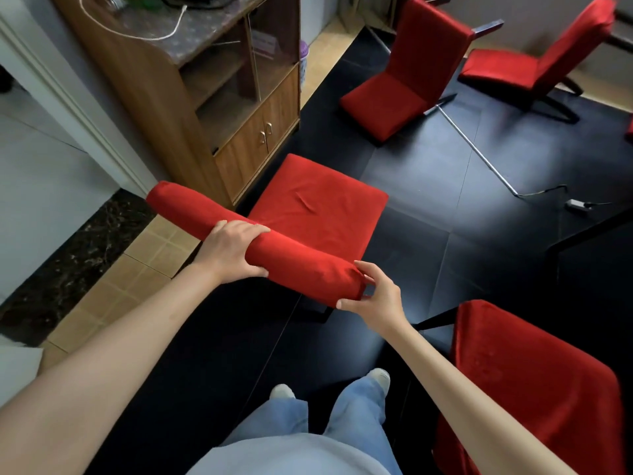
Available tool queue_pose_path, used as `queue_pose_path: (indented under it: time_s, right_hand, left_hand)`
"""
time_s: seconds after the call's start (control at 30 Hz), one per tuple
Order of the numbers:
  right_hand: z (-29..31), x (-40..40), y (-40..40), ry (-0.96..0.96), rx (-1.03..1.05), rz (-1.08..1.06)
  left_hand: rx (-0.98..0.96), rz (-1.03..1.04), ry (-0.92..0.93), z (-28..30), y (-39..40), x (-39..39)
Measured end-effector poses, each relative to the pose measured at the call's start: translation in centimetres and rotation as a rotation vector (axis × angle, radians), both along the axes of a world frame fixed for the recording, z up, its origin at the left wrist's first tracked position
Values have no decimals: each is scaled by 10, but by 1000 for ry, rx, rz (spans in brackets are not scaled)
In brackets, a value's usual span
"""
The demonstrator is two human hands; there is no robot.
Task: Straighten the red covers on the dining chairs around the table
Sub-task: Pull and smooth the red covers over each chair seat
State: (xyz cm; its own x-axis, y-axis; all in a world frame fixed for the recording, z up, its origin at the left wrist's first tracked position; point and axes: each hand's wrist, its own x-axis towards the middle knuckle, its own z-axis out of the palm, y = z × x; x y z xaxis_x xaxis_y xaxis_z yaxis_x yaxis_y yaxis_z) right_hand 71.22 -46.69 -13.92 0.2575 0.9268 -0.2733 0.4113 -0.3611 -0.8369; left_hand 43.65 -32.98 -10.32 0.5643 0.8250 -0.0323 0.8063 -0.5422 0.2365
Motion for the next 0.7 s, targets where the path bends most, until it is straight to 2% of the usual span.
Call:
queue_pose_path:
  time_s: [0.3, 0.53, 0.7]
  right_hand:
    - [28, 70, 12, 82, 7, -44]
    - [43, 167, 31, 57, -21, -23]
    - [47, 245, 47, 66, -32, -104]
  left_hand:
    - [-25, 59, -175, 26, 0, 81]
    - [-71, 79, -222, 39, 21, 190]
    - [-96, 132, -319, 41, 36, 273]
